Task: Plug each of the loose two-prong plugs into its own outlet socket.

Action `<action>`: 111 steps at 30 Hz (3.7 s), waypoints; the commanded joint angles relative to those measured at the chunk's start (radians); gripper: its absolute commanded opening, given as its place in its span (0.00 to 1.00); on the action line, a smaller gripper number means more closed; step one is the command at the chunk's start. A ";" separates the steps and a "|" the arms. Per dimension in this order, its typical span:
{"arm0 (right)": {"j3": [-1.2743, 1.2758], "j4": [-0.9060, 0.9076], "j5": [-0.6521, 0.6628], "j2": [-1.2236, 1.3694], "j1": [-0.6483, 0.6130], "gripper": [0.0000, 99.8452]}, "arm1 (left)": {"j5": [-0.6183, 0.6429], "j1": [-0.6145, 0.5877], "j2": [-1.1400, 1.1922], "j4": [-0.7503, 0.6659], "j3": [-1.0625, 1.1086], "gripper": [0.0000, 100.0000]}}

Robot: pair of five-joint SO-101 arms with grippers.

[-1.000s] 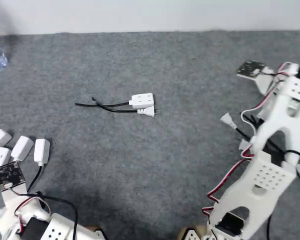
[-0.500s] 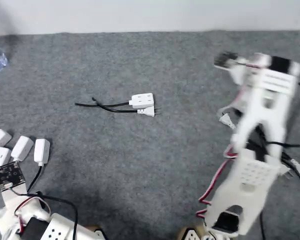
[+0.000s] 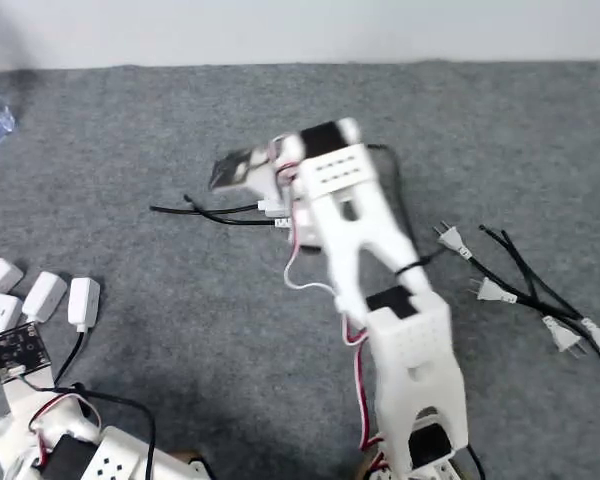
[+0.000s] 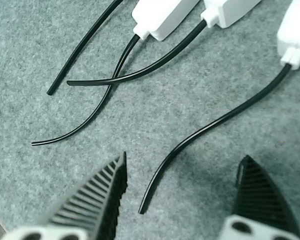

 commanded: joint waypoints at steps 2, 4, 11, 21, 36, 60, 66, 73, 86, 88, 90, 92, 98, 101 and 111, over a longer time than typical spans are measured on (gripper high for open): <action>-0.054 -0.047 -0.008 0.054 -0.030 0.25 | -0.014 0.003 -0.011 0.005 -0.005 0.33; -0.054 -0.079 -0.005 0.084 -0.028 0.25 | -0.014 0.002 -0.011 0.005 -0.005 0.33; -0.055 -0.156 0.063 0.111 -0.022 0.25 | -0.014 0.002 -0.011 0.005 -0.005 0.33; -0.055 -0.274 0.091 0.133 0.010 0.25 | -0.014 0.000 -0.011 0.005 -0.005 0.33; -0.055 -0.317 0.091 0.245 0.105 0.00 | -0.014 0.002 -0.011 0.005 -0.005 0.33; -0.048 0.042 0.135 -0.120 0.555 0.01 | -0.014 0.006 -0.011 0.005 -0.005 0.33; -0.048 0.045 0.133 -0.130 0.647 0.01 | -0.014 0.006 -0.011 0.006 -0.005 0.33; 0.112 0.048 0.075 -0.211 0.688 0.24 | -0.006 0.094 -0.014 0.029 -0.041 0.33; 0.565 0.041 0.078 -0.748 0.584 0.34 | 0.146 0.405 -0.014 -0.092 -0.398 0.33; 0.626 0.021 0.002 -0.799 0.581 0.32 | 0.206 0.443 -0.011 -0.107 -0.469 0.33; 0.712 -0.031 -0.115 -0.825 0.576 0.30 | 0.281 0.482 -0.011 -0.103 -0.547 0.33; 0.807 -0.134 -0.258 -0.832 0.565 0.29 | 0.359 0.528 -0.009 -0.103 -0.619 0.33; 1.102 -0.499 -0.666 -0.829 0.558 0.29 | 0.382 0.764 0.026 -0.109 -0.708 0.33; 1.244 -0.699 -0.844 -0.829 0.558 0.29 | 0.394 0.836 0.149 -0.114 -0.763 0.33; 1.452 -0.964 -0.907 -0.829 0.564 0.29 | 0.393 1.135 0.905 -0.150 -1.194 0.33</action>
